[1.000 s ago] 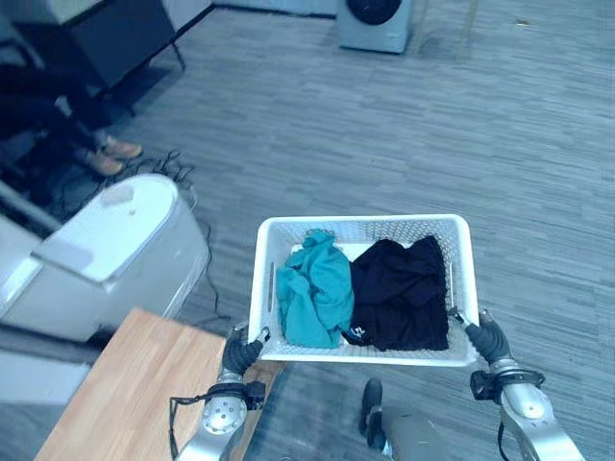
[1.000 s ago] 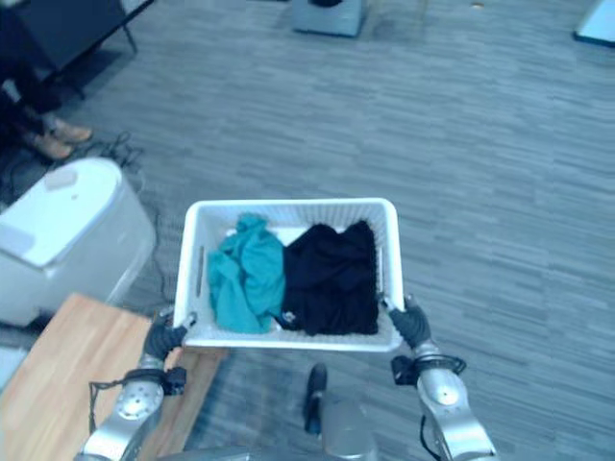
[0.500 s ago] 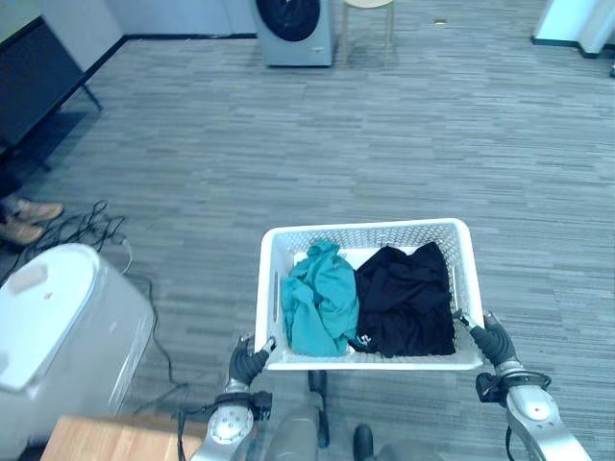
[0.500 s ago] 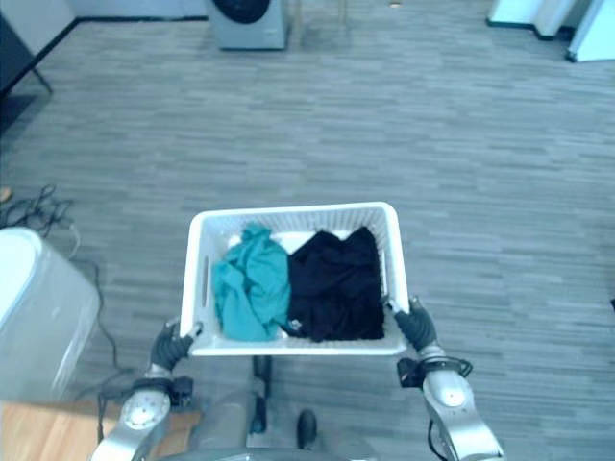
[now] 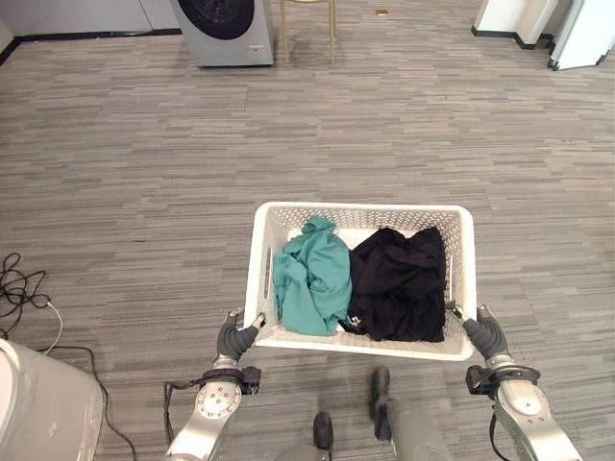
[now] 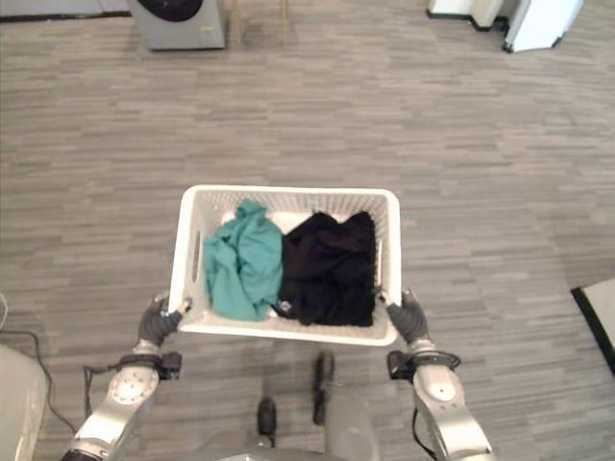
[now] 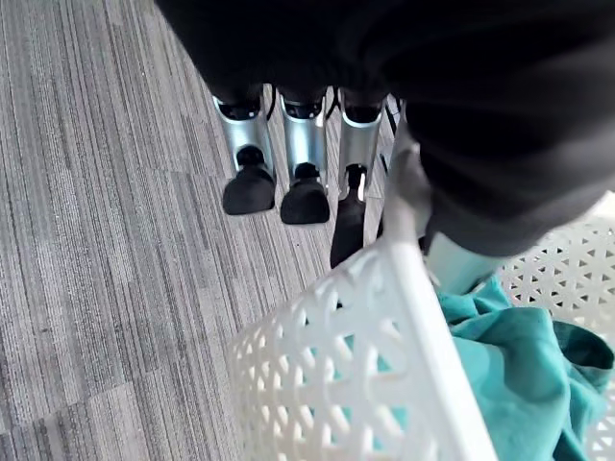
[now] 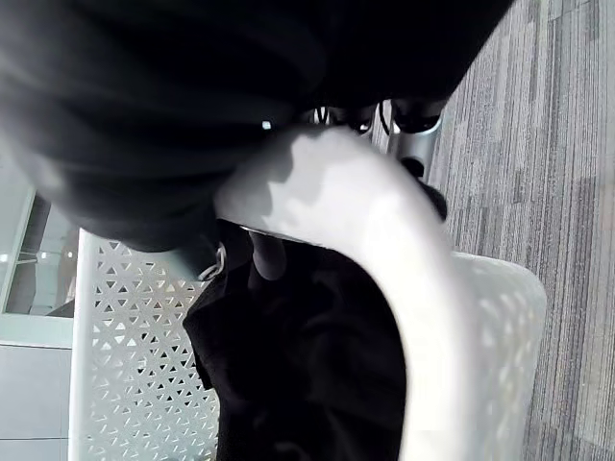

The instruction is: Grab the laundry basket,head to the washer,open it,put in the laundry and shut it.

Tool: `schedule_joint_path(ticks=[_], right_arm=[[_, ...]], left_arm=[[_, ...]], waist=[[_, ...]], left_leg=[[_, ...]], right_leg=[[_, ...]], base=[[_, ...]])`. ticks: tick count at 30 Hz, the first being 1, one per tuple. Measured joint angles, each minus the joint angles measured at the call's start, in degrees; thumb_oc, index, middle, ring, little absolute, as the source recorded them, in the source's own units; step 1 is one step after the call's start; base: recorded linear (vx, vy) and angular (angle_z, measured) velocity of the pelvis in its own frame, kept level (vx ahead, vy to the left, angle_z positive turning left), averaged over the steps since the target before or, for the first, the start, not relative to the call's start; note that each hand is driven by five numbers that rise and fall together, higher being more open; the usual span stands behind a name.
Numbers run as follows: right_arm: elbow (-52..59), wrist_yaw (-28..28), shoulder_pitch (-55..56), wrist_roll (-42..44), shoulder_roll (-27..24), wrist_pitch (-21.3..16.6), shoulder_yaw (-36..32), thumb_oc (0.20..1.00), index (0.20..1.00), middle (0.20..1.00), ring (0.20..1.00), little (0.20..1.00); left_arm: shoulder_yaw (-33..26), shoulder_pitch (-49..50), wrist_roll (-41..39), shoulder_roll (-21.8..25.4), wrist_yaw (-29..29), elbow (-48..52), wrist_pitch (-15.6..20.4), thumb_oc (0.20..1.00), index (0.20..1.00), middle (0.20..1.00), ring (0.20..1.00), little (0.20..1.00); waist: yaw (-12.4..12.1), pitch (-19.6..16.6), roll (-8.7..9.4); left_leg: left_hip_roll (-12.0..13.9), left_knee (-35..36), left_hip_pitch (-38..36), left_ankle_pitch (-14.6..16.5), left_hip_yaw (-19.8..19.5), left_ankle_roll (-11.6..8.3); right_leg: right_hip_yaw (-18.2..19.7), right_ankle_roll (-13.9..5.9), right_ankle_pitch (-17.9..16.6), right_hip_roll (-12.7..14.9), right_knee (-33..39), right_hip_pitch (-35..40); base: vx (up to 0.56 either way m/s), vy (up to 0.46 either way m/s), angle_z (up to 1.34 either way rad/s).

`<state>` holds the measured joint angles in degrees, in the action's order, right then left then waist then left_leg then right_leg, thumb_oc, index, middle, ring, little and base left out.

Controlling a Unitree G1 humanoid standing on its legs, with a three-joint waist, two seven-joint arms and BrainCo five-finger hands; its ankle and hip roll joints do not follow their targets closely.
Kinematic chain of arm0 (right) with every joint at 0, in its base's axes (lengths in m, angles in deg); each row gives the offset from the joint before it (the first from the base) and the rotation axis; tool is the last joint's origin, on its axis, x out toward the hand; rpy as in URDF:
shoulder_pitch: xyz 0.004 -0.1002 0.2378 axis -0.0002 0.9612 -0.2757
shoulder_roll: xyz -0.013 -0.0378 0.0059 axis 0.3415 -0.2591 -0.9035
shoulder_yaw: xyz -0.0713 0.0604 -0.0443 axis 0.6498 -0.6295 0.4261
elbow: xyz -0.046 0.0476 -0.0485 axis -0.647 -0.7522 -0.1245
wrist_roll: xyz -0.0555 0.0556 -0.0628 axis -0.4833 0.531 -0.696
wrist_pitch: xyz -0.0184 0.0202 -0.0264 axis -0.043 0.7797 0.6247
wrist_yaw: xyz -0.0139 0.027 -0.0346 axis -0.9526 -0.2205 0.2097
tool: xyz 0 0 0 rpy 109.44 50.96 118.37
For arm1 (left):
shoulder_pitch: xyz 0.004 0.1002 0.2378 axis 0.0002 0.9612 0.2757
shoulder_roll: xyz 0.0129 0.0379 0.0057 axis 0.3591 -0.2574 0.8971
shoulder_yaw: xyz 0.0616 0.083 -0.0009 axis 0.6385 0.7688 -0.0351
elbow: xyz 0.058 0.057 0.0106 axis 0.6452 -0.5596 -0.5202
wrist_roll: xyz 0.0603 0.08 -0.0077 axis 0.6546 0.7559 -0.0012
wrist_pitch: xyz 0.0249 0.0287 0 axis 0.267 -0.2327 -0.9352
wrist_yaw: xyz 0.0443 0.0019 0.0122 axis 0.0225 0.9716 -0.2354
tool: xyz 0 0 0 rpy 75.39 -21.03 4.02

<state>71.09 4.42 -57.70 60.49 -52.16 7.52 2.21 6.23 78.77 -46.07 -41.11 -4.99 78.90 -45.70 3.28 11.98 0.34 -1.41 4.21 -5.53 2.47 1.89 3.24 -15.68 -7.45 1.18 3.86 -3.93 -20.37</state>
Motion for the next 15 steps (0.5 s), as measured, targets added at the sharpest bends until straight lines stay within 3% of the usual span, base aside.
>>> schedule_joint_path(ticks=[3, 4, 6, 7, 8, 9, 10, 12, 13, 15], right_arm=[[-0.47, -0.69, 1.06, -0.83, 0.66, -0.01, 0.12, 0.200, 0.200, 0.200, 0.200, 0.200], [-1.43, -0.82, 1.29, -1.04, 0.45, 0.04, -0.09, 0.200, 0.200, 0.200, 0.200, 0.200], [-2.00, -0.98, 1.87, -1.04, 0.41, 0.16, -0.20, 0.200, 0.200, 0.200, 0.200, 0.200], [-2.56, -1.38, 2.49, -1.03, 0.46, 0.15, -0.61, 0.200, 0.200, 0.200, 0.200, 0.200], [-2.97, -1.71, 2.65, -1.02, 0.45, 0.19, -0.83, 0.200, 0.200, 0.200, 0.200, 0.200], [-2.52, -2.02, 2.58, -1.03, -0.35, 0.08, -1.24, 0.200, 0.200, 0.200, 0.200, 0.200], [-2.34, -2.10, 2.59, -1.03, -0.81, -0.04, -1.21, 0.200, 0.200, 0.200, 0.200, 0.200], [-1.37, -1.84, 1.86, -1.05, -1.06, -0.05, -1.27, 0.200, 0.200, 0.200, 0.200, 0.200], [-0.95, -1.87, 1.64, -1.05, -1.38, -0.04, -1.81, 0.200, 0.200, 0.200, 0.200, 0.200], [-0.84, -1.86, 1.15, -1.05, -1.44, -0.03, -2.08, 0.200, 0.200, 0.200, 0.200, 0.200]], left_arm=[[-0.06, 2.19, 0.45, -0.21, 0.08, -0.01, 0.24, 0.200, 0.200, 0.200, 0.200, 0.200], [-0.07, 3.66, 0.51, -1.79, 0.15, 0.00, 0.26, 0.200, 0.200, 0.200, 0.200, 0.200], [0.12, 4.36, 0.56, -2.17, 0.13, -0.06, 0.20, 0.200, 0.200, 0.200, 0.200, 0.200], [0.69, 4.28, 0.60, -1.90, 0.23, -0.09, 0.19, 0.200, 0.200, 0.200, 0.200, 0.200], [1.06, 4.03, 0.61, -1.63, 0.28, -0.13, 0.18, 0.200, 0.200, 0.200, 0.200, 0.200], [1.52, 4.42, 0.62, -1.76, 0.28, -0.11, 0.18, 0.200, 0.200, 0.200, 0.200, 0.200], [1.59, 4.96, 0.59, -2.07, 0.29, -0.06, 0.19, 0.200, 0.200, 0.200, 0.200, 0.200], [1.43, 5.51, 0.51, -2.50, 0.26, 0.48, 0.27, 0.200, 0.200, 0.200, 0.200, 0.200], [1.19, 5.23, 0.52, -2.64, 0.26, 1.31, 0.32, 0.200, 0.200, 0.200, 0.200, 0.200], [1.31, 5.17, 0.52, -2.73, 0.27, 1.38, 0.31, 0.200, 0.200, 0.200, 0.200, 0.200]], waist=[[-0.03, -0.66, 2.63], [-0.04, -0.66, 1.14], [1.36, -0.73, 0.56], [1.64, -0.86, 0.58], [1.54, -1.03, 1.45], [0.28, -1.20, 2.05], [-0.60, -1.19, 2.01], [-2.03, -1.44, 2.20], [-2.43, -0.82, 3.30], [-2.66, -0.39, 4.10]], left_leg=[[-1.72, -0.36, -3.43, 3.79, -1.56, -0.65], [0.24, -0.54, -5.71, 5.78, -2.63, -1.97], [1.77, -4.40, -5.48, 6.90, -2.49, -3.33], [2.20, -9.13, -4.68, 7.18, -2.14, -4.29], [2.37, -17.68, -1.11, 7.64, -0.80, -5.04], [3.73, -32.83, 4.93, 6.12, 2.24, -6.19], [4.82, -39.54, 7.65, 4.81, 2.46, -6.33], [5.04, -40.65, 11.23, 6.71, 2.38, -7.09], [3.94, -37.78, 15.81, 7.73, 4.30, -5.63], [2.29, -28.40, 19.09, 6.74, 6.30, -5.22]], right_leg=[[2.48, 0.15, -1.10, 2.44, 1.29, 1.74], [1.96, 1.46, -5.00, 1.22, -1.53, 2.44], [2.38, 2.18, -6.24, 0.35, -4.06, 3.57], [3.19, 3.09, -5.69, -0.75, -4.65, 4.85], [2.76, 5.73, -5.08, -1.09, -4.20, 6.20], [2.82, 9.32, -4.73, -1.54, -2.88, 8.84], [3.58, 11.46, -5.58, -2.53, -1.72, 10.76], [5.02, 11.97, -4.51, -3.85, 0.50, 13.58], [5.69, 12.25, -4.14, -4.05, 3.73, 16.23], [6.06, 11.43, -4.47, -4.23, 5.85, 19.58]], base=[[0.39, -0.130, 0.31], [0.43, -0.198, 0.56], [0.37, -0.260, 0.71], [0.32, -0.243, 0.78], [0.27, -0.185, 0.52], [0.32, -0.187, 0.08], [0.34, -0.169, -0.33], [0.34, -0.109, -0.30], [0.33, -0.048, -0.12], [0.35, -0.025, -0.23]])
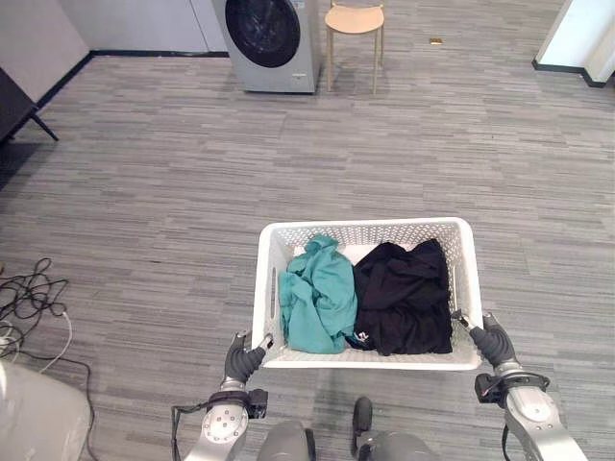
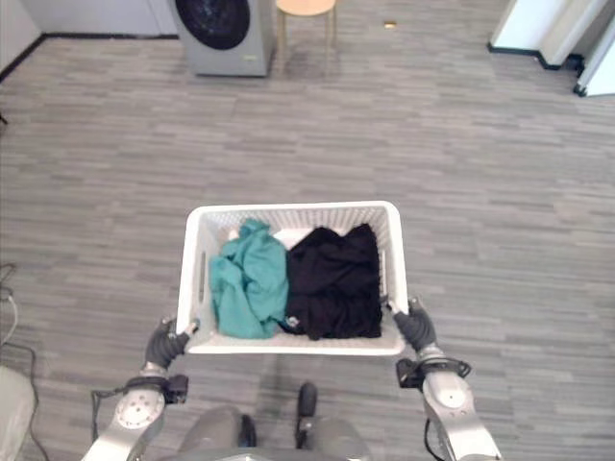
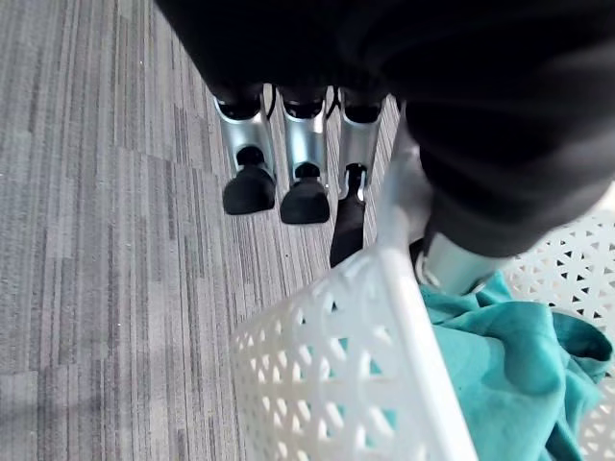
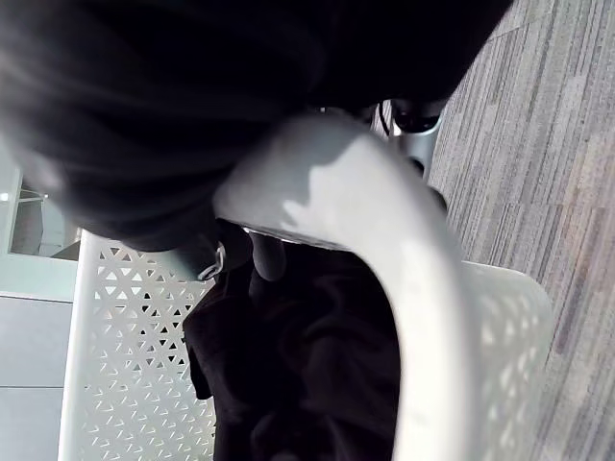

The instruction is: Grab the laundry basket,head to the washer,open it,put in the laundry and shut it.

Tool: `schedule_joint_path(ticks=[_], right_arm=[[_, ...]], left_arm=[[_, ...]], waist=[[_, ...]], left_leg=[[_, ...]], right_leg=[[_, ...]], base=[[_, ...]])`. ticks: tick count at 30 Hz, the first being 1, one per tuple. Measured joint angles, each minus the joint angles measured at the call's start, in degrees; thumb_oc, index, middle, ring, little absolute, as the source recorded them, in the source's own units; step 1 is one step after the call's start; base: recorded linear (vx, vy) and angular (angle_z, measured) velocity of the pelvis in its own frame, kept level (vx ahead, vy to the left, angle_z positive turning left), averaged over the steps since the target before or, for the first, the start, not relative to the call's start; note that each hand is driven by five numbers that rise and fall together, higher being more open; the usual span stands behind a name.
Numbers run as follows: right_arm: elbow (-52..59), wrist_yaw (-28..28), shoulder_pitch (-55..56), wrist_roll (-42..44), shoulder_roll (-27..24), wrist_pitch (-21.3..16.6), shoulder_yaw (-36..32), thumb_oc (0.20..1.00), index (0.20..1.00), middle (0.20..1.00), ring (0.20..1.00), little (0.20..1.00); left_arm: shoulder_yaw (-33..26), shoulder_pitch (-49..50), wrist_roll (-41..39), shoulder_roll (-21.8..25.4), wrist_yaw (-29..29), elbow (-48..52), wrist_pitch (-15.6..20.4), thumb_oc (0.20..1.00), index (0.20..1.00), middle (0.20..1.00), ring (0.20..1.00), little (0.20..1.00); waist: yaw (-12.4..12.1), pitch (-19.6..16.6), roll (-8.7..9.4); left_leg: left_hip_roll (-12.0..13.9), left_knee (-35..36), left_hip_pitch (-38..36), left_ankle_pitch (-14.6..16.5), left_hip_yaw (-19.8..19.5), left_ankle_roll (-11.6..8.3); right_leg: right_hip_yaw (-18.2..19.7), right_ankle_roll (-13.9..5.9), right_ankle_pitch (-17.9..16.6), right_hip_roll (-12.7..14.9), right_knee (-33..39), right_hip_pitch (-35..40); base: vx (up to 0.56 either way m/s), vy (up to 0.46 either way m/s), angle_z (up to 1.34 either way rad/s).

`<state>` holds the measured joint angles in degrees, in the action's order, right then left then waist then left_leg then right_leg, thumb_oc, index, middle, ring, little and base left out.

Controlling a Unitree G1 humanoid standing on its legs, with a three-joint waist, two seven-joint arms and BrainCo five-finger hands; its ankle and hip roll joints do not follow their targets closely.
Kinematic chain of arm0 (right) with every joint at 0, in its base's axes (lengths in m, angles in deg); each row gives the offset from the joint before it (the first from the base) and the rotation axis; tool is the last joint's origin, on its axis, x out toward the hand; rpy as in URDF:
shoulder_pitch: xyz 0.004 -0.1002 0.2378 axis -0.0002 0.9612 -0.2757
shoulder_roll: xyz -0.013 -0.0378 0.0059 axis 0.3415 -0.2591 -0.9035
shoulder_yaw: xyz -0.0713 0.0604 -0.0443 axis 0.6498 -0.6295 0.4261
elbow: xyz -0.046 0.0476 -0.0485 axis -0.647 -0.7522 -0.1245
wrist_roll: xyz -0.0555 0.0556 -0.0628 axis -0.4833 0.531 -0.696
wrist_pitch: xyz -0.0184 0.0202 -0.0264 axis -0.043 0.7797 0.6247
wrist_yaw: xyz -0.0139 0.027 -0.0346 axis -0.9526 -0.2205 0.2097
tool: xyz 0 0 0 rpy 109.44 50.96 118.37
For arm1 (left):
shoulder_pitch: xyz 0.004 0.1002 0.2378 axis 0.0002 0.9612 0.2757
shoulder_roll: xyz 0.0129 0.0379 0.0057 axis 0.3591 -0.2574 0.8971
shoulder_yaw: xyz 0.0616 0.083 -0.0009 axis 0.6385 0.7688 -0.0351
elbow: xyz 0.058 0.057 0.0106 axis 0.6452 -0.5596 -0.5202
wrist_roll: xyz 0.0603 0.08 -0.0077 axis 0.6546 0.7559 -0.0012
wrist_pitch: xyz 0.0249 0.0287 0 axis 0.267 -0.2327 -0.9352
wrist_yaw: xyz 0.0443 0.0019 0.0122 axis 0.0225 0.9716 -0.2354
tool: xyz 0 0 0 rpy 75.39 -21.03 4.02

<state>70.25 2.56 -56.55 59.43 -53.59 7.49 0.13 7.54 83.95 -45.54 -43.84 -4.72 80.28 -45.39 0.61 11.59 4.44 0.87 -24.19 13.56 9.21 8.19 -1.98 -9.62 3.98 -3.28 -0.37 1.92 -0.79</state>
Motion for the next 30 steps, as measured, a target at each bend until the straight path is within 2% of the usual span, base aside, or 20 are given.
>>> schedule_joint_path(ticks=[1, 4, 5, 7, 10, 11, 13, 14, 16, 18, 19, 20, 21, 23, 24, 25, 27, 28, 29, 30], right_arm=[[-0.01, 0.04, 0.79, 0.01, -0.01, 0.03, 0.01, 0.200, 0.200, 0.200, 0.200, 0.200], [-0.42, 0.29, 0.73, -0.02, -0.03, 0.01, 0.28, 0.200, 0.200, 0.200, 0.200, 0.200], [-1.15, 0.07, 0.28, -0.11, 0.04, 0.02, 0.48, 0.200, 0.200, 0.200, 0.200, 0.200], [-1.54, 0.07, 0.25, -0.40, 0.34, 0.16, 0.59, 0.200, 0.200, 0.200, 0.200, 0.200], [-1.23, -0.08, 0.53, -1.71, 0.22, 0.18, 0.69, 0.200, 0.200, 0.200, 0.200, 0.200], [-0.93, 0.11, 1.26, -1.74, 0.41, 0.47, 1.40, 0.200, 0.200, 0.200, 0.200, 0.200], [-0.21, 0.03, 2.32, -2.20, 1.22, 0.64, 1.85, 0.200, 0.200, 0.200, 0.200, 0.200], [0.54, 0.03, 2.92, -2.31, 1.75, 0.64, 1.87, 0.200, 0.200, 0.200, 0.200, 0.200], [1.48, 0.18, 2.58, -2.35, 2.03, 0.64, 1.67, 0.200, 0.200, 0.200, 0.200, 0.200], [1.96, 0.05, 2.41, -2.36, 1.95, 0.63, 1.02, 0.200, 0.200, 0.200, 0.200, 0.200], [1.78, -0.04, 1.55, -2.36, 2.69, 0.63, 0.63, 0.200, 0.200, 0.200, 0.200, 0.200], [1.99, -0.02, 0.80, -2.36, 2.82, 0.58, 0.10, 0.200, 0.200, 0.200, 0.200, 0.200], [2.07, -0.08, 0.26, -2.35, 2.46, 0.64, 0.21, 0.200, 0.200, 0.200, 0.200, 0.200], [1.80, -0.20, -0.02, -2.33, 2.75, 0.62, 1.76, 0.200, 0.200, 0.200, 0.200, 0.200], [1.63, -0.07, 1.78, -2.31, 2.51, 1.07, 2.11, 0.200, 0.200, 0.200, 0.200, 0.200], [1.47, -0.36, 2.74, -2.31, 2.10, 1.26, 2.22, 0.200, 0.200, 0.200, 0.200, 0.200], [0.06, -1.41, 2.82, -2.36, 2.25, 1.26, 2.38, 0.200, 0.200, 0.200, 0.200, 0.200], [-0.49, -1.71, 3.06, -2.38, 2.28, 1.32, 2.38, 0.200, 0.200, 0.200, 0.200, 0.200], [-1.99, -2.01, 2.02, -2.40, 1.84, 1.46, 2.15, 0.200, 0.200, 0.200, 0.200, 0.200], [-3.43, -2.04, 1.01, -2.39, 2.02, 1.76, 2.04, 0.200, 0.200, 0.200, 0.200, 0.200]], left_arm=[[0.13, -0.03, 0.03, 0.02, 0.03, -0.04, 0.01, 0.200, 0.200, 0.200, 0.200, 0.200], [-0.11, 0.01, 0.05, -0.22, 0.26, -0.26, -0.01, 0.200, 0.200, 0.200, 0.200, 0.200], [-1.42, 0.26, 0.07, -1.52, 0.69, -0.44, -0.11, 0.200, 0.200, 0.200, 0.200, 0.200], [-1.47, 0.41, 0.07, -1.56, 0.82, -0.50, -0.89, 0.200, 0.200, 0.200, 0.200, 0.200], [-1.52, 0.91, 0.09, -1.63, 0.82, -0.45, -1.10, 0.200, 0.200, 0.200, 0.200, 0.200], [-1.89, 0.85, 0.10, -1.71, 0.79, -1.43, -1.20, 0.200, 0.200, 0.200, 0.200, 0.200], [-1.92, 0.80, 0.09, -0.50, 0.92, -1.25, -1.19, 0.200, 0.200, 0.200, 0.200, 0.200], [-2.06, 0.80, 0.07, 0.02, 0.92, -1.02, -1.18, 0.200, 0.200, 0.200, 0.200, 0.200], [-2.14, -0.07, 0.03, 0.75, 0.83, -0.61, -1.17, 0.200, 0.200, 0.200, 0.200, 0.200], [-1.69, -2.14, 0.04, 1.37, 0.88, -0.21, -1.04, 0.200, 0.200, 0.200, 0.200, 0.200], [-1.96, -3.30, 0.02, 1.29, 0.59, -0.40, -0.94, 0.200, 0.200, 0.200, 0.200, 0.200], [-2.07, -3.96, 0.00, 0.85, 0.42, -0.53, -0.94, 0.200, 0.200, 0.200, 0.200, 0.200], [-2.44, -3.62, 0.01, 1.39, 0.54, -0.39, -0.73, 0.200, 0.200, 0.200, 0.200, 0.200], [-4.12, -2.55, -0.03, 1.19, 1.00, -0.65, -0.37, 0.200, 0.200, 0.200, 0.200, 0.200], [-3.88, -1.04, -0.04, 0.92, 1.60, -0.64, -0.72, 0.200, 0.200, 0.200, 0.200, 0.200], [-3.85, 0.68, 0.00, 0.79, 1.80, 0.09, -0.70, 0.200, 0.200, 0.200, 0.200, 0.200], [-3.49, 1.78, 0.07, 0.77, 1.88, -1.00, -0.57, 0.200, 0.200, 0.200, 0.200, 0.200], [-3.04, 2.25, 0.10, 0.67, 1.88, -1.57, -0.62, 0.200, 0.200, 0.200, 0.200, 0.200], [-3.03, 2.45, 0.13, -1.23, 1.71, -2.50, -0.94, 0.200, 0.200, 0.200, 0.200, 0.200], [-3.03, 2.59, 0.27, -2.40, 1.51, -2.65, -1.27, 0.200, 0.200, 0.200, 0.200, 0.200]], waist=[[0.36, 0.02, 0.02], [0.30, -0.18, -0.82], [-0.93, 0.07, -1.48], [-1.69, 0.13, -1.75], [-2.86, -0.41, -2.23], [-2.55, -1.05, -1.57], [-2.34, -2.11, 0.46], [-2.53, -2.81, 1.28], [-2.20, -2.87, 1.45], [-1.73, -2.50, 0.47], [-1.65, -1.49, -0.69], [-0.39, -0.20, -2.90], [0.57, 0.52, -4.36], [0.93, 0.82, -2.27], [3.07, 0.67, -2.46], [4.03, -0.03, -2.89], [3.76, -0.55, -2.40], [3.71, -0.83, -1.88], [3.30, -0.61, -3.86], [3.25, -0.74, -4.94]], left_leg=[[-0.94, 8.79, 2.58, -2.47, 1.07, 1.03], [-1.46, 18.19, 6.42, -6.54, 1.13, 1.11], [-1.20, 24.96, 6.52, -8.03, 1.11, 1.11], [-0.40, 24.95, 8.01, -9.47, 5.29, 2.37], [-0.71, 20.44, 7.07, -11.64, 5.76, 5.03], [-1.09, 16.65, 6.45, -15.11, 6.00, 7.05], [-2.99, 16.77, 3.14, -14.52, 7.96, 8.73], [-4.56, 18.32, 0.03, -13.99, 8.07, 10.88], [-6.42, 20.17, -3.75, -11.83, 8.22, 11.47], [-7.53, 22.16, -8.21, -8.66, 3.49, 11.99], [-6.95, 23.25, -10.71, -7.96, 3.03, 12.62], [-5.46, 23.75, -12.65, -7.17, 1.61, 12.73], [-4.57, 25.46, -16.02, -7.70, 0.52, 10.54], [-6.41, 25.98, -20.55, -3.04, 0.68, 8.56], [-6.68, 25.39, -24.01, 0.08, -0.15, 6.40], [-5.82, 25.19, -24.60, 1.54, -0.50, 6.66], [-5.23, 26.23, -30.10, 3.75, -1.21, 4.09], [-5.44, 25.68, -31.94, 4.33, -1.13, 3.11], [-3.79, 24.54, -33.43, 4.81, -1.27, 2.33], [-2.43, 21.47, -33.57, 4.29, -2.21, 1.24]], right_leg=[[-0.38, -1.08, 1.85, -1.12, 2.69, 4.38], [0.74, -2.37, 6.18, -2.97, 2.66, 7.35], [2.16, -1.55, 8.03, -4.37, 2.57, 9.82], [3.18, -2.35, 10.56, -4.90, 2.52, 13.07], [5.73, -2.70, 14.85, -4.54, 0.62, 18.84], [5.66, -4.91, 17.84, -2.86, -6.76, 18.39], [6.54, -5.34, 17.80, 0.14, -17.86, 15.19], [6.12, -7.79, 18.60, 2.83, -28.09, 11.38], [5.93, -13.45, 15.06, 6.03, -41.25, 5.43], [6.43, -12.61, 15.56, 6.98, -50.14, -1.63], [5.59, -10.31, 17.67, 6.57, -52.37, -5.52], [3.68, -8.33, 19.53, 5.03, -50.44, -8.59], [1.73, -8.30, 19.57, 3.79, -44.95, -15.40], [-1.56, -8.81, 15.96, 4.95, -27.01, -24.14], [-2.92, -8.85, 11.94, 5.29, -19.23, -26.24], [-3.72, -9.84, 10.96, 4.84, -14.16, -25.64], [-4.42, -9.91, 9.25, 3.32, -6.27, -24.75], [-4.23, -8.09, 7.45, 3.41, -4.49, -23.07], [-4.06, -6.52, 2.56, 2.43, -6.17, -22.14], [-4.06, -5.43, 1.14, 1.96, -9.03, -21.69]], base=[[0.55, 0.000, -0.19], [0.60, 0.035, -0.16], [0.73, 0.095, -0.38], [0.47, 0.070, -0.35], [0.60, 0.135, -0.40], [0.33, 0.134, -0.10], [0.44, 0.170, -0.22], [0.41, 0.153, -0.36], [0.46, 0.137, -0.11], [0.64, 0.146, -0.03], [0.38, 0.039, -0.09], [0.52, -0.010, 0.26], [0.54, -0.008, 0.30], [0.69, -0.096, 0.35], [0.74, -0.135, 0.91], [0.55, -0.118, 1.01], [0.52, -0.132, 0.62], [0.59, -0.183, 0.33], [0.56, -0.207, 0.12], [0.54, -0.250, 0.17]])
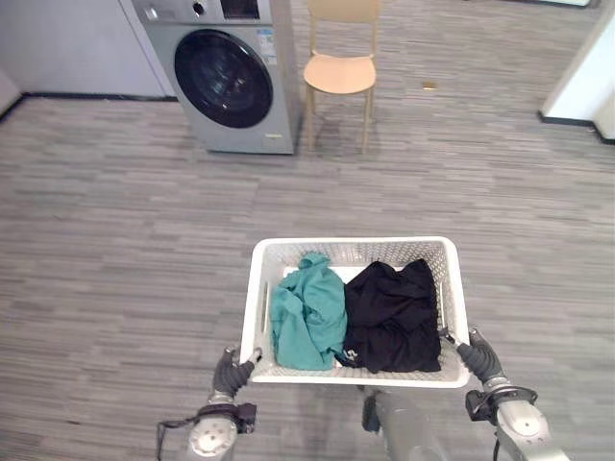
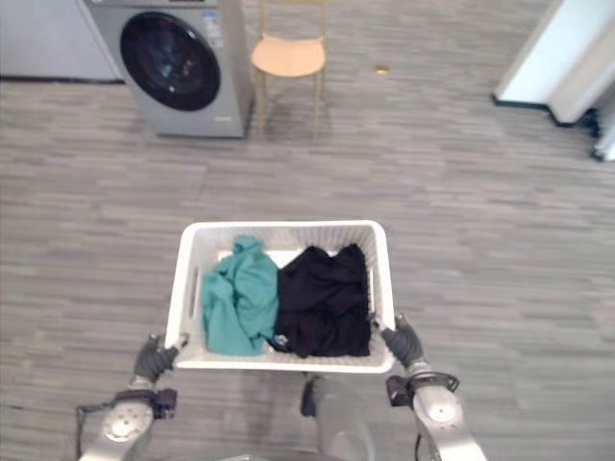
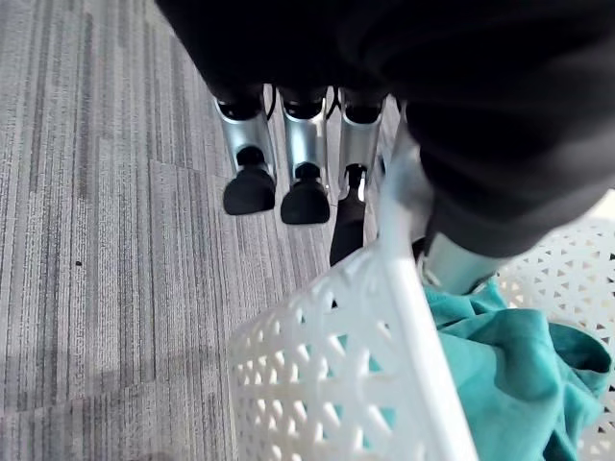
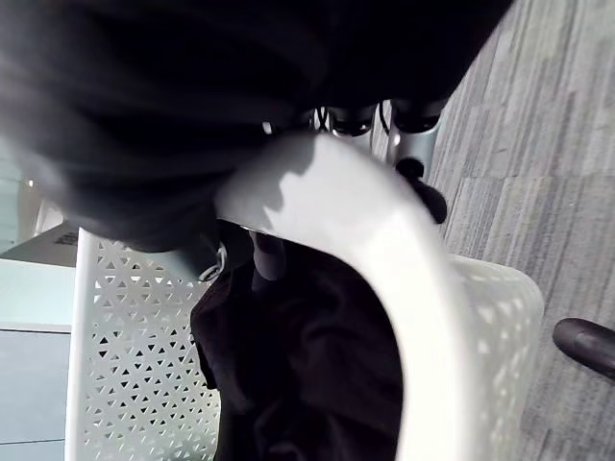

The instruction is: Grab the laundry basket,head to the washer,open it,put in the laundry and shut it.

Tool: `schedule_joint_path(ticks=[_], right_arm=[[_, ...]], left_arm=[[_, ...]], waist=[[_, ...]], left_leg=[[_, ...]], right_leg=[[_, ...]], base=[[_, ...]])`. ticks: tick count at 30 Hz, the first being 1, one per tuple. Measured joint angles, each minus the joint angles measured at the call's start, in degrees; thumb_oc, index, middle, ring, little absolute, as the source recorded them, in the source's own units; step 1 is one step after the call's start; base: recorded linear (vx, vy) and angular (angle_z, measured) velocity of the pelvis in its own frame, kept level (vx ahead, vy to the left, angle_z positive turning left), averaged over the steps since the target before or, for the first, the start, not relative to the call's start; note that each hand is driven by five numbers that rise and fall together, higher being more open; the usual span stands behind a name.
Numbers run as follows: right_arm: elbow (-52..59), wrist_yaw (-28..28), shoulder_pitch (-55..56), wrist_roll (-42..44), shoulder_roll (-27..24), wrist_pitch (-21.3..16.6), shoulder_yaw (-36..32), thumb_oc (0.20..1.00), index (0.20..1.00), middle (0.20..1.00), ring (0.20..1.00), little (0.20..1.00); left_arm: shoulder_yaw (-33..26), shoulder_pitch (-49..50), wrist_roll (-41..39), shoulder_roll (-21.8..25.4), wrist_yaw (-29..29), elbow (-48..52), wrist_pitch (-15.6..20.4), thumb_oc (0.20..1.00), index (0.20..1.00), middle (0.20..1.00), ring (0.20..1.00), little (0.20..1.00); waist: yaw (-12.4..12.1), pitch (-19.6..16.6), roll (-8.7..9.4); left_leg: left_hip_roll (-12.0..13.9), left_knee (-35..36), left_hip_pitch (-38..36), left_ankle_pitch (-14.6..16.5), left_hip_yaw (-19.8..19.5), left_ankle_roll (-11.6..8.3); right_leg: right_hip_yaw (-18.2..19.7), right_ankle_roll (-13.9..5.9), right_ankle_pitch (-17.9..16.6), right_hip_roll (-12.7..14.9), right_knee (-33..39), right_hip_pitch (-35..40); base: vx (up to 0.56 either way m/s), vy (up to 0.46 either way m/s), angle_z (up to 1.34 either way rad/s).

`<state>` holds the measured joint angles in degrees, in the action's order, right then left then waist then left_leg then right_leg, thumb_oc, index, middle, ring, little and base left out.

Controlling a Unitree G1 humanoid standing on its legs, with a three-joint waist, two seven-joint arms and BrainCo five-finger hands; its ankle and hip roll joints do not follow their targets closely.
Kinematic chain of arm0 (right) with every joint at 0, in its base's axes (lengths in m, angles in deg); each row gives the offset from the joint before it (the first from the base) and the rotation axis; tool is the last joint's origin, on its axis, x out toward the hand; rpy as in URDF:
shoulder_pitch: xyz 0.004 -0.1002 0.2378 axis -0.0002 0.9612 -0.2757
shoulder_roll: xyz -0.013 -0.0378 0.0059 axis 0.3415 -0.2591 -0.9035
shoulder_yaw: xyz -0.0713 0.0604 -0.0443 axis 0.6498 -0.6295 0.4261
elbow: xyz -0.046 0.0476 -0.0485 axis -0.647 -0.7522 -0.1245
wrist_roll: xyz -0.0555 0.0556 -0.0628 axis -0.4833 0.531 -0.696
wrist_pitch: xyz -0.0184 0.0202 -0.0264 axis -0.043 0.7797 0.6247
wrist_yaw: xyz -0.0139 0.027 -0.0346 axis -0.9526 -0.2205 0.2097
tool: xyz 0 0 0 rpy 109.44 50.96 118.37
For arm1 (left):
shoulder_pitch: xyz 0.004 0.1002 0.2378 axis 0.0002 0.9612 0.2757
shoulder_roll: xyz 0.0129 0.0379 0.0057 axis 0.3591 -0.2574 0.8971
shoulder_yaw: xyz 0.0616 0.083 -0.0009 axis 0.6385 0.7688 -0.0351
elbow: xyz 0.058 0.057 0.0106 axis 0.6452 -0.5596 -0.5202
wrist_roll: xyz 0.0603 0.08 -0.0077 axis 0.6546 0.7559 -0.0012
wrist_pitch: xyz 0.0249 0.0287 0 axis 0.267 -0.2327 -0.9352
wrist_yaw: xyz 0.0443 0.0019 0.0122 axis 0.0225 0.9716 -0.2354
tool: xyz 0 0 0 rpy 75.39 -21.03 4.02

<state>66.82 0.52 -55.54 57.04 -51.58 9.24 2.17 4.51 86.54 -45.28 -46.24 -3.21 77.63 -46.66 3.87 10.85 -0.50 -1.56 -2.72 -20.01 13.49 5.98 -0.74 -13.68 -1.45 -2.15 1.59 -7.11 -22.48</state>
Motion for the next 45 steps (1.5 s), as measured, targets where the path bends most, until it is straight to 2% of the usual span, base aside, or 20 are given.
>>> schedule_joint_path(ticks=[1, 2, 3, 4, 5, 7, 11, 14, 18, 21, 22, 24, 25, 27, 29, 31, 34, 35, 40, 45], right_arm=[[-0.84, 0.06, -0.25, 0.02, 0.14, 0.04, -0.10, 0.200, 0.200, 0.200, 0.200, 0.200], [-0.92, -0.01, 1.15, 0.08, -0.27, -0.04, -0.77, 0.200, 0.200, 0.200, 0.200, 0.200], [-0.93, -0.03, 1.47, 0.09, -0.48, -0.10, -0.96, 0.200, 0.200, 0.200, 0.200, 0.200], [-0.80, -0.05, 0.76, 0.09, -0.70, -0.50, -1.01, 0.200, 0.200, 0.200, 0.200, 0.200], [-0.69, 0.02, -0.18, 0.08, -0.54, -0.67, -0.97, 0.200, 0.200, 0.200, 0.200, 0.200], [0.53, 0.30, -1.40, 0.07, -0.59, -0.64, -1.73, 0.200, 0.200, 0.200, 0.200, 0.200], [1.41, 0.79, -1.63, 0.04, -0.18, -0.48, -1.75, 0.200, 0.200, 0.200, 0.200, 0.200], [1.72, 1.36, -1.05, 0.02, -0.37, -0.54, -1.54, 0.200, 0.200, 0.200, 0.200, 0.200], [1.30, 1.67, -0.15, -0.13, -0.57, -0.45, -1.44, 0.200, 0.200, 0.200, 0.200, 0.200], [1.30, 1.88, 1.77, -0.30, -0.68, -0.37, -1.36, 0.200, 0.200, 0.200, 0.200, 0.200], [1.25, 1.89, 1.78, -0.40, 0.19, -0.09, -1.34, 0.200, 0.200, 0.200, 0.200, 0.200], [1.42, 1.96, 2.44, -1.24, 0.21, -0.09, -1.35, 0.200, 0.200, 0.200, 0.200, 0.200], [2.42, 1.93, 3.08, -1.53, 0.32, -0.08, -1.44, 0.200, 0.200, 0.200, 0.200, 0.200], [3.14, 1.86, 2.44, -1.69, 1.07, -0.08, -1.46, 0.200, 0.200, 0.200, 0.200, 0.200], [3.50, 1.80, 2.18, -2.10, 1.49, -0.10, -1.28, 0.200, 0.200, 0.200, 0.200, 0.200], [3.33, 1.54, 1.23, -2.11, 2.06, -0.13, -1.08, 0.200, 0.200, 0.200, 0.200, 0.200], [2.80, 0.93, 0.01, -2.09, 2.10, -0.08, -0.34, 0.200, 0.200, 0.200, 0.200, 0.200], [2.69, 0.85, 0.11, -2.08, 1.98, -0.01, 0.26, 0.200, 0.200, 0.200, 0.200, 0.200], [0.73, 0.13, 1.23, -2.09, 2.11, 0.08, 0.63, 0.200, 0.200, 0.200, 0.200, 0.200], [-1.51, -0.16, 1.27, -2.08, 2.34, 0.39, 0.25, 0.200, 0.200, 0.200, 0.200, 0.200]], left_arm=[[-0.20, -0.10, 0.90, -0.51, -0.12, -0.13, -0.01, 0.200, 0.200, 0.200, 0.200, 0.200], [0.24, -0.55, 1.45, -0.60, 0.16, -0.33, 0.01, 0.200, 0.200, 0.200, 0.200, 0.200], [0.39, -0.51, 1.46, -0.70, 0.23, -0.29, 0.09, 0.200, 0.200, 0.200, 0.200, 0.200], [0.46, -0.39, 1.44, -0.89, 0.01, -0.23, 0.24, 0.200, 0.200, 0.200, 0.200, 0.200], [0.43, -0.34, 1.37, -0.64, -0.09, -0.29, 0.31, 0.200, 0.200, 0.200, 0.200, 0.200], [0.33, -1.61, 1.15, -0.30, -0.14, 0.25, 0.65, 0.200, 0.200, 0.200, 0.200, 0.200], [-0.03, -1.48, 0.98, -0.03, 0.01, 0.70, 0.77, 0.200, 0.200, 0.200, 0.200, 0.200], [-0.05, -1.61, 0.99, -0.15, 0.03, 0.73, 0.84, 0.200, 0.200, 0.200, 0.200, 0.200], [0.15, -1.34, 1.03, -0.70, 0.34, 0.32, 0.60, 0.200, 0.200, 0.200, 0.200, 0.200], [0.33, -0.92, 1.34, -0.90, 0.48, -0.11, 0.29, 0.200, 0.200, 0.200, 0.200, 0.200], [0.31, -1.47, 1.33, -1.05, 0.41, -1.12, 0.09, 0.200, 0.200, 0.200, 0.200, 0.200], [0.45, -1.64, 1.32, -0.89, 0.46, -1.90, 0.03, 0.200, 0.200, 0.200, 0.200, 0.200], [0.53, -2.92, 1.33, -0.05, 0.45, -1.54, 0.02, 0.200, 0.200, 0.200, 0.200, 0.200], [0.53, -3.21, 1.27, 1.01, 0.41, -1.66, 0.01, 0.200, 0.200, 0.200, 0.200, 0.200], [0.29, -3.47, 1.24, 1.74, 0.17, -1.34, 0.34, 0.200, 0.200, 0.200, 0.200, 0.200], [-0.45, -3.60, 1.13, 1.96, -0.12, -0.79, 0.57, 0.200, 0.200, 0.200, 0.200, 0.200], [-1.17, -3.02, 0.88, 2.10, -0.09, -0.47, 0.76, 0.200, 0.200, 0.200, 0.200, 0.200], [-1.51, -1.45, 0.85, 1.82, -0.09, -0.48, 0.81, 0.200, 0.200, 0.200, 0.200, 0.200], [-1.31, 0.51, 0.88, 1.51, 0.11, -1.06, 0.79, 0.200, 0.200, 0.200, 0.200, 0.200], [-0.86, 0.22, 0.97, 0.00, 0.08, -2.40, 0.52, 0.200, 0.200, 0.200, 0.200, 0.200]], waist=[[0.36, 0.01, -0.09], [1.06, -0.13, -0.17], [0.79, -0.35, -0.12], [-0.09, -0.55, -0.18], [-1.03, -0.74, 0.08], [-3.17, -0.60, 2.44], [-3.90, -0.02, 4.44], [-4.16, -0.34, 4.06], [-4.54, -0.19, 3.24], [-4.38, -0.96, 2.78], [-4.24, -0.95, 3.49], [-4.17, -1.11, 3.44], [-4.05, -1.25, 4.11], [-4.38, -1.22, 4.16], [-4.55, -1.31, 3.81], [-5.02, -0.90, 3.22], [-4.14, 0.11, 2.44], [-4.11, -0.12, 2.24], [-2.83, -0.25, 3.12], [-1.22, -0.23, 2.10]], left_leg=[[0.92, -4.17, 0.37, -1.23, -1.76, -1.99], [2.14, -13.42, 1.70, -4.32, -4.06, -6.23], [2.82, -20.42, 3.66, -7.20, -3.44, -7.10], [4.49, -32.91, 9.42, -15.03, -3.24, -7.52], [5.11, -36.58, 12.21, -13.32, -3.35, -7.55], [5.03, -38.74, 22.09, -7.19, 0.51, -3.22], [4.30, -24.62, 30.56, -5.60, 4.97, -1.86], [3.98, -4.37, 34.03, -10.99, 5.48, -1.41], [3.73, 0.34, 38.35, -16.63, 7.63, 0.77], [2.01, -0.69, 37.81, -16.35, 7.11, 1.58], [0.64, -3.63, 36.59, -19.67, 7.09, 4.57], [-0.46, -4.13, 34.90, -21.07, 6.04, 7.43], [-2.45, -2.94, 32.61, -18.86, 5.69, 8.03], [-4.44, 0.61, 27.90, -18.93, 5.89, 8.04], [-5.33, 2.54, 24.09, -17.53, 5.78, 7.63], [-5.32, 3.86, 21.76, -16.39, 5.39, 8.10], [-4.85, 6.00, 17.36, -15.19, 3.94, 6.88], [-4.86, 6.19, 16.72, -13.17, 4.25, 6.19], [-6.05, 5.33, 12.23, -9.12, 2.27, 6.60], [-3.97, 3.52, 6.33, -5.49, -2.46, 2.80]], right_leg=[[-0.01, 1.17, -0.84, 0.27, -2.49, 1.06], [-0.07, 3.52, -2.47, 0.04, -3.78, 4.92], [-0.91, 5.23, -2.99, -0.75, -3.79, 7.04], [-0.33, 7.72, -1.46, -1.73, -2.85, 9.77], [0.91, 9.27, -0.55, -2.43, -2.37, 10.98], [3.32, 9.48, -0.79, -2.46, 1.34, 14.77], [4.57, 7.65, 0.76, -2.36, 6.72, 24.26], [4.75, 4.63, 2.64, -4.21, 10.01, 29.93], [4.19, 3.75, 7.83, -4.96, 11.63, 35.86], [5.66, 1.31, 12.43, -4.11, 11.57, 41.25], [7.16, 0.29, 13.85, -3.00, 9.54, 43.05], [7.16, -0.96, 15.77, -1.07, 1.66, 40.93], [7.78, -1.50, 15.41, 0.97, -7.29, 37.56], [8.81, -4.68, 14.99, 4.16, -28.44, 28.86], [9.38, -4.91, 14.87, 5.80, -34.48, 23.15], [9.49, -4.58, 16.31, 5.39, -36.05, 17.28], [7.98, -4.68, 18.06, 3.37, -24.59, 8.66], [4.58, -4.41, 16.08, 3.45, -16.53, 6.05], [3.17, -5.47, 4.19, 3.32, 4.38, 2.91], [4.45, -2.36, -3.95, 2.75, 4.34, 7.91]], base=[[0.61, -0.356, 0.73], [0.45, -0.281, 0.84], [0.53, -0.329, 0.50], [0.35, -0.182, -0.22], [0.36, -0.177, -0.39], [0.30, -0.068, -0.41], [0.37, 0.027, -0.31], [0.36, 0.059, -0.39], [0.42, 0.098, -0.49], [0.46, 0.169, -0.26], [0.41, 0.190, -0.18], [0.39, 0.250, 0.04], [0.28, 0.217, 0.13], [0.23, 0.147, 0.11], [0.38, 0.124, 0.09], [0.37, 0.057, 0.01], [0.39, -0.032, 0.22], [0.21, -0.036, -0.05], [0.40, -0.097, 0.19], [0.40, -0.154, 0.39]])
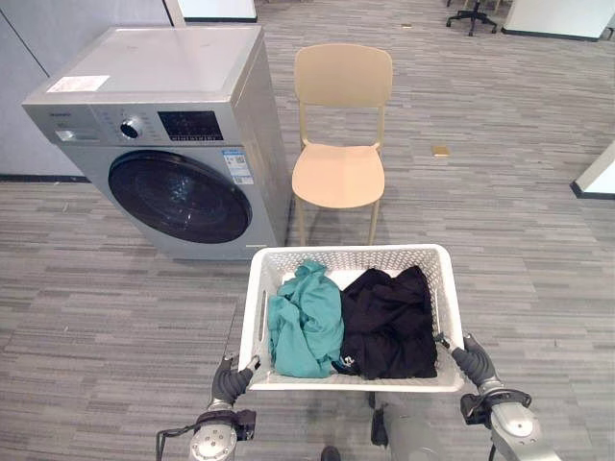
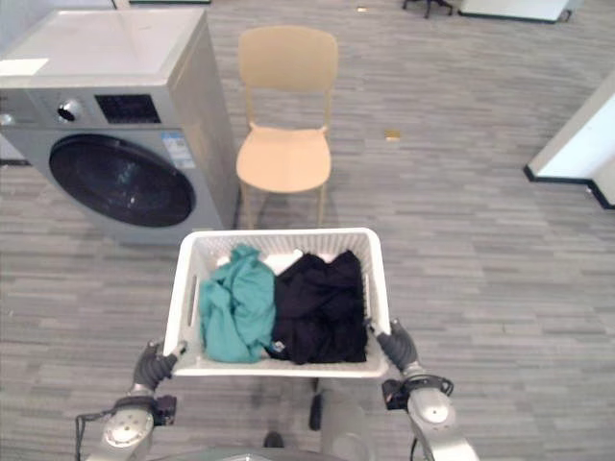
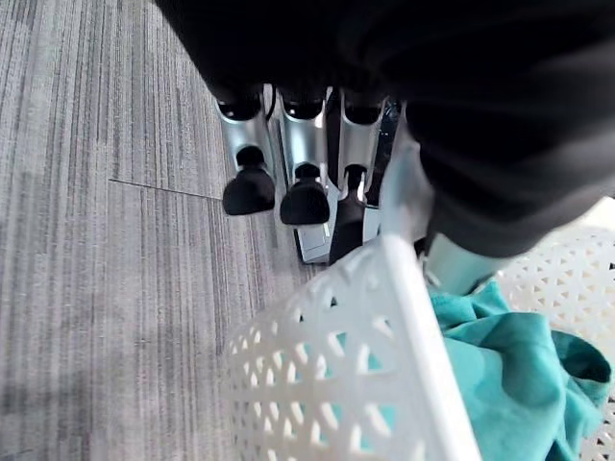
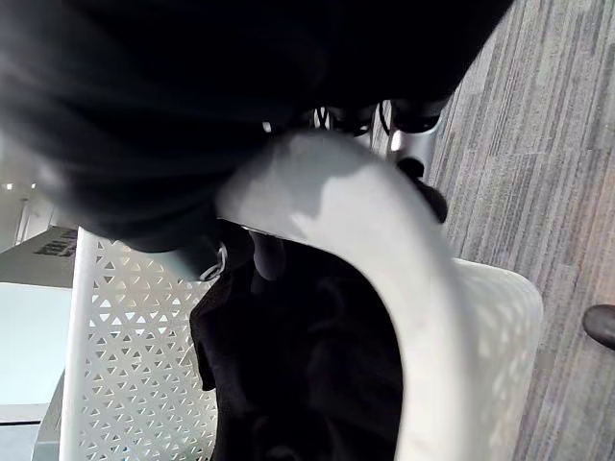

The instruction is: Grab the laundry basket,head to the washer,open it,put in the laundry and shut it.

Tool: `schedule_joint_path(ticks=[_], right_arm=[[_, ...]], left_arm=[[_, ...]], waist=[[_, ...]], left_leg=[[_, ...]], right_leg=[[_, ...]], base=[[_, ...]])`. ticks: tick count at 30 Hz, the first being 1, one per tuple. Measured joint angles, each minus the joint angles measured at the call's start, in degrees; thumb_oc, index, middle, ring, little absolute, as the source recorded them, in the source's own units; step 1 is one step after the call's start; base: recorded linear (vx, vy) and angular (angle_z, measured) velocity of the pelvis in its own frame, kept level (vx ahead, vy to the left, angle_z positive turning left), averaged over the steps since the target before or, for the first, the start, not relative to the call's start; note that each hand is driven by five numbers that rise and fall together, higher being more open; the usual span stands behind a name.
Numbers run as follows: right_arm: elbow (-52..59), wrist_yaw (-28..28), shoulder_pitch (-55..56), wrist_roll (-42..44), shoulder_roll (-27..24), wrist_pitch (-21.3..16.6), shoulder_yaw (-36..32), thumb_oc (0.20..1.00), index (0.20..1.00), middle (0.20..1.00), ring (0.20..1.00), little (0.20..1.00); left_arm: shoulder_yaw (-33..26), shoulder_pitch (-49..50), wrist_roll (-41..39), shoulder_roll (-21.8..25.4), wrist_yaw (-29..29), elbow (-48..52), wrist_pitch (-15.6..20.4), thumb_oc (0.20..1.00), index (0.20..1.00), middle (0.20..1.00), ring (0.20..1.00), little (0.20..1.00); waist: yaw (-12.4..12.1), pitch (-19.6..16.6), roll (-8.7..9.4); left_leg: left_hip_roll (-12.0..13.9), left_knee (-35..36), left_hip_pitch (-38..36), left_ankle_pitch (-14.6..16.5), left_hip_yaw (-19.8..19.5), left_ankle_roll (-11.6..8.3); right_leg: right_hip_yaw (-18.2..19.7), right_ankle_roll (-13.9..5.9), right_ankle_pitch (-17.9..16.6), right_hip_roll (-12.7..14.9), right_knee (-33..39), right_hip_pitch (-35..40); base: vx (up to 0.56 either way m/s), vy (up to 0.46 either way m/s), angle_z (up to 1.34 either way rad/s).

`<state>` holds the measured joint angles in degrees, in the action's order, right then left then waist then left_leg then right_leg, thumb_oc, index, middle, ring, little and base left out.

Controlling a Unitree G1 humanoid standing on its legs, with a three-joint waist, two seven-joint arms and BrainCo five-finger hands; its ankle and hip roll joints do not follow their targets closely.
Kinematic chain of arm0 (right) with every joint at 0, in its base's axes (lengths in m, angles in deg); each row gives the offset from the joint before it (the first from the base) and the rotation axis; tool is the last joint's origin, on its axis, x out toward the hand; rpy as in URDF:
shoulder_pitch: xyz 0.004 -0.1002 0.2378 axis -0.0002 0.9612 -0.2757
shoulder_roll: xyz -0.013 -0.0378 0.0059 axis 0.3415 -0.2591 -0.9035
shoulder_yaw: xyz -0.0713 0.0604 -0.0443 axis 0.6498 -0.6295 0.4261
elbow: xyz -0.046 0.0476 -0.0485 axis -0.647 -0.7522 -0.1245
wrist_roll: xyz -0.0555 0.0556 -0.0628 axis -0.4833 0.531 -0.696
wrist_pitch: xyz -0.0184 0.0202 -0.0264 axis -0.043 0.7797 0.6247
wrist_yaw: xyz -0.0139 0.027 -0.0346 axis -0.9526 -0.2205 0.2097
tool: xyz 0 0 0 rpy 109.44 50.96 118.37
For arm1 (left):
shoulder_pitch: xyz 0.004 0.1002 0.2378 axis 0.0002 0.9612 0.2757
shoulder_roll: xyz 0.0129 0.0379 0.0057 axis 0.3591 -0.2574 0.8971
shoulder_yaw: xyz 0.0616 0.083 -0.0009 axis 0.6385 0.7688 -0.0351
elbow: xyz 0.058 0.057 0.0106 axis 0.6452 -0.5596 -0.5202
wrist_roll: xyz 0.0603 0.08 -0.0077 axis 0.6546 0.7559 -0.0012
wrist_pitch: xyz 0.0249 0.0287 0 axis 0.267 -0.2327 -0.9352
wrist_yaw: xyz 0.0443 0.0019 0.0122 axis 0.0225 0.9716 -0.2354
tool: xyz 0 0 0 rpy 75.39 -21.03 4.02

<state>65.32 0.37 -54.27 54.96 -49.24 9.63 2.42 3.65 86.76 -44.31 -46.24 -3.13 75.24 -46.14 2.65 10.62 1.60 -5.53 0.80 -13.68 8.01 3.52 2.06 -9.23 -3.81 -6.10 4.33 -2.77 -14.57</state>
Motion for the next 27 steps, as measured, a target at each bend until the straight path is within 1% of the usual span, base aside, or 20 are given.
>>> schedule_joint_path(ticks=[1, 2, 4, 5, 6, 7, 10, 11, 12, 13, 14, 15, 16, 18, 20, 21, 23, 24, 25, 27], right_arm=[[0.30, -0.02, 0.54, 0.04, -0.59, -0.07, -0.35, 0.200, 0.200, 0.200, 0.200, 0.200], [-0.03, 0.04, 0.07, 0.13, -1.39, -0.06, -0.66, 0.200, 0.200, 0.200, 0.200, 0.200], [0.14, 0.14, -0.44, 0.13, -1.92, -0.14, -0.95, 0.200, 0.200, 0.200, 0.200, 0.200], [0.57, 0.22, -0.75, 0.13, -2.49, -0.36, -0.91, 0.200, 0.200, 0.200, 0.200, 0.200], [0.78, 0.37, -1.46, 0.14, -2.73, -0.62, -1.13, 0.200, 0.200, 0.200, 0.200, 0.200], [0.76, 0.51, -1.59, 0.15, -2.47, -0.62, -1.41, 0.200, 0.200, 0.200, 0.200, 0.200], [1.16, 0.98, -2.03, 0.19, -2.39, -0.55, -1.95, 0.200, 0.200, 0.200, 0.200, 0.200], [1.14, 1.04, -2.01, 0.19, -2.42, -0.54, -1.94, 0.200, 0.200, 0.200, 0.200, 0.200], [0.99, 1.14, -2.06, 0.18, -2.41, -0.56, -1.90, 0.200, 0.200, 0.200, 0.200, 0.200], [0.66, 1.31, -1.88, 0.18, -2.35, -0.52, -1.85, 0.200, 0.200, 0.200, 0.200, 0.200], [0.55, 1.32, -1.89, 0.18, -2.40, -0.52, -1.78, 0.200, 0.200, 0.200, 0.200, 0.200], [0.48, 1.28, -1.73, 0.16, -2.41, -0.49, -1.71, 0.200, 0.200, 0.200, 0.200, 0.200], [0.45, 1.28, -1.77, 0.09, -2.37, -0.49, -1.71, 0.200, 0.200, 0.200, 0.200, 0.200], [0.46, 1.28, -1.38, 0.08, -2.40, -0.49, -1.65, 0.200, 0.200, 0.200, 0.200, 0.200], [0.23, 1.31, -1.32, 0.08, -2.27, -0.49, -1.63, 0.200, 0.200, 0.200, 0.200, 0.200], [0.00, 1.32, -1.32, 0.08, -2.17, -0.48, -1.63, 0.200, 0.200, 0.200, 0.200, 0.200], [0.18, 1.14, -1.02, 0.01, -2.29, -0.44, -1.63, 0.200, 0.200, 0.200, 0.200, 0.200], [0.47, 1.09, -0.63, 0.01, -2.71, -0.46, -1.63, 0.200, 0.200, 0.200, 0.200, 0.200], [0.34, 1.12, -0.27, -0.04, -1.72, -0.39, -1.75, 0.200, 0.200, 0.200, 0.200, 0.200], [0.72, 1.20, 0.00, -0.11, -1.23, -0.24, -1.69, 0.200, 0.200, 0.200, 0.200, 0.200]], left_arm=[[0.35, -0.24, 0.08, -0.04, 0.04, 0.06, 0.00, 0.200, 0.200, 0.200, 0.200, 0.200], [0.82, -0.66, 0.12, -0.61, 0.02, -0.05, -0.07, 0.200, 0.200, 0.200, 0.200, 0.200], [1.21, -0.89, 0.12, -0.80, -0.03, -0.06, -0.11, 0.200, 0.200, 0.200, 0.200, 0.200], [1.37, -0.67, 0.09, -0.93, -0.10, 0.00, -0.10, 0.200, 0.200, 0.200, 0.200, 0.200], [1.45, -0.92, 0.07, -0.82, 0.00, 0.44, -0.05, 0.200, 0.200, 0.200, 0.200, 0.200], [1.41, -1.23, 0.05, -0.75, -0.01, 0.55, -0.02, 0.200, 0.200, 0.200, 0.200, 0.200], [1.65, -2.36, 0.03, -0.76, 0.05, 0.55, -0.05, 0.200, 0.200, 0.200, 0.200, 0.200], [1.70, -2.44, 0.03, -0.80, 0.05, 0.36, -0.05, 0.200, 0.200, 0.200, 0.200, 0.200], [1.84, -2.40, 0.03, -0.77, 0.00, 0.35, -0.09, 0.200, 0.200, 0.200, 0.200, 0.200], [1.85, -2.56, 0.03, -0.79, -0.02, 0.26, -0.13, 0.200, 0.200, 0.200, 0.200, 0.200], [1.85, -2.66, 0.04, -0.77, -0.04, 0.22, -0.15, 0.200, 0.200, 0.200, 0.200, 0.200], [1.87, -2.44, 0.05, -0.80, 0.03, 0.16, -0.40, 0.200, 0.200, 0.200, 0.200, 0.200], [1.91, -2.06, 0.05, -0.84, 0.07, 0.20, -0.43, 0.200, 0.200, 0.200, 0.200, 0.200], [1.93, -1.84, 0.05, -0.85, 0.18, 0.17, -0.43, 0.200, 0.200, 0.200, 0.200, 0.200], [1.92, -2.26, 0.05, -0.84, 0.10, -0.07, -0.43, 0.200, 0.200, 0.200, 0.200, 0.200], [1.93, -2.50, 0.05, -0.83, 0.12, -0.48, -0.43, 0.200, 0.200, 0.200, 0.200, 0.200], [2.00, -2.21, 0.05, -0.81, 0.35, -0.75, -0.63, 0.200, 0.200, 0.200, 0.200, 0.200], [2.17, -1.77, 0.05, -0.96, 0.36, -0.46, -0.61, 0.200, 0.200, 0.200, 0.200, 0.200], [2.22, -2.33, 0.04, -0.40, 0.33, -0.62, -0.72, 0.200, 0.200, 0.200, 0.200, 0.200], [2.01, -3.21, 0.03, -0.34, 0.11, -1.31, -1.27, 0.200, 0.200, 0.200, 0.200, 0.200]], waist=[[0.32, -0.28, 0.50], [0.51, -0.14, 0.04], [0.15, -0.07, -0.02], [-0.49, -0.12, -0.19], [-1.35, -0.10, -0.12], [-1.76, -0.12, -0.15], [-2.45, 0.98, 1.47], [-2.56, 1.19, 1.76], [-2.53, 1.43, 1.40], [-2.58, 1.40, 0.80], [-2.85, 1.78, 0.65], [-2.97, 1.93, 0.69], [-3.11, 2.05, 0.47], [-3.30, 2.08, 0.19], [-3.88, 2.10, 0.09], [-4.22, 2.11, 0.15], [-4.60, 1.84, -0.16], [-4.44, 1.09, -1.45], [-3.91, 0.96, 0.00], [-4.57, 0.56, -0.22]], left_leg=[[0.38, -3.94, 0.79, 0.31, -0.94, -0.67], [1.55, -11.37, 2.42, 1.93, -0.89, -2.65], [3.20, -26.00, 8.25, 2.19, 0.88, -3.45], [4.62, -32.83, 11.73, 1.74, 2.11, -3.80], [6.89, -37.57, 15.87, 2.31, 2.97, -3.85], [8.34, -38.53, 18.34, 3.12, 4.80, -3.55], [9.80, -25.80, 23.13, 2.72, 8.79, -3.76], [9.91, -21.19, 23.47, 1.41, 9.82, -3.52], [10.89, -16.10, 25.07, -2.17, 9.92, -3.55], [11.93, -13.14, 26.30, -4.79, 9.55, -4.42], [12.18, -11.89, 27.18, -6.12, 9.88, -4.77], [12.20, -8.41, 26.56, -8.28, 9.83, -5.00], [12.32, -7.31, 26.93, -9.27, 9.80, -5.06], [11.56, -4.18, 26.65, -11.78, 9.52, -4.77], [11.43, -3.89, 27.14, -12.49, 7.74, -5.27], [11.44, -3.77, 27.37, -12.61, 6.88, -5.08], [11.59, -3.10, 26.97, -13.96, 6.89, -3.73], [11.82, -2.32, 26.55, -16.10, 6.87, -2.76], [10.14, -3.46, 26.02, -16.97, 7.37, -0.60], [8.77, -2.37, 24.48, -16.50, 8.72, 0.88]], right_leg=[[0.05, 2.18, -3.03, 0.22, -0.60, 1.63], [-0.53, 3.45, -2.57, -0.21, -1.43, 3.13], [-1.48, 5.79, -1.62, -0.82, -1.14, 5.79], [-1.33, 8.06, -0.40, -1.57, -0.81, 6.98], [-1.36, 9.72, 1.24, -2.79, -0.44, 8.21], [-1.58, 9.87, 1.48, -2.94, 0.53, 8.96], [-1.70, 9.98, 2.57, -2.84, 3.81, 13.17], [-2.07, 9.76, 2.72, -2.89, 4.81, 14.34], [-3.26, 9.07, 3.21, -4.19, 5.27, 15.86], [-3.70, 9.43, 4.07, -5.14, 5.61, 17.09], [-3.24, 9.02, 5.22, -5.74, 5.81, 18.14], [-3.44, 9.02, 4.80, -6.35, 6.05, 19.71], [-3.11, 8.05, 5.57, -6.69, 6.30, 20.59], [-2.61, 8.55, 7.18, -6.97, 6.19, 22.95], [-0.40, 7.33, 10.43, -7.02, 6.33, 24.77], [-0.10, 7.48, 10.42, -6.84, 6.07, 25.23], [1.02, 4.53, 13.35, -5.46, 5.90, 29.49], [1.47, 3.32, 14.72, -5.51, 4.83, 30.01], [1.95, 2.47, 16.32, -3.26, 3.68, 30.00], [2.07, 0.09, 20.24, 0.05, -10.55, 23.88]], base=[[0.42, -0.285, 0.69], [0.29, -0.212, 0.57], [0.21, -0.158, 0.23], [0.29, -0.149, 0.07], [0.33, -0.108, 0.02], [0.32, -0.053, 0.01], [0.32, -0.008, 0.05], [0.21, 0.010, 0.03], [0.48, 0.051, 0.06], [0.37, 0.039, 0.06], [0.40, 0.076, 0.02], [0.27, 0.066, -0.08], [0.27, 0.066, -0.17], [0.48, 0.159, -0.17], [0.40, 0.161, -0.16], [0.40, 0.202, -0.40], [0.48, 0.331, -0.43], [0.30, 0.268, -0.20], [0.14, 0.196, -0.21], [0.22, 0.227, -0.26]])
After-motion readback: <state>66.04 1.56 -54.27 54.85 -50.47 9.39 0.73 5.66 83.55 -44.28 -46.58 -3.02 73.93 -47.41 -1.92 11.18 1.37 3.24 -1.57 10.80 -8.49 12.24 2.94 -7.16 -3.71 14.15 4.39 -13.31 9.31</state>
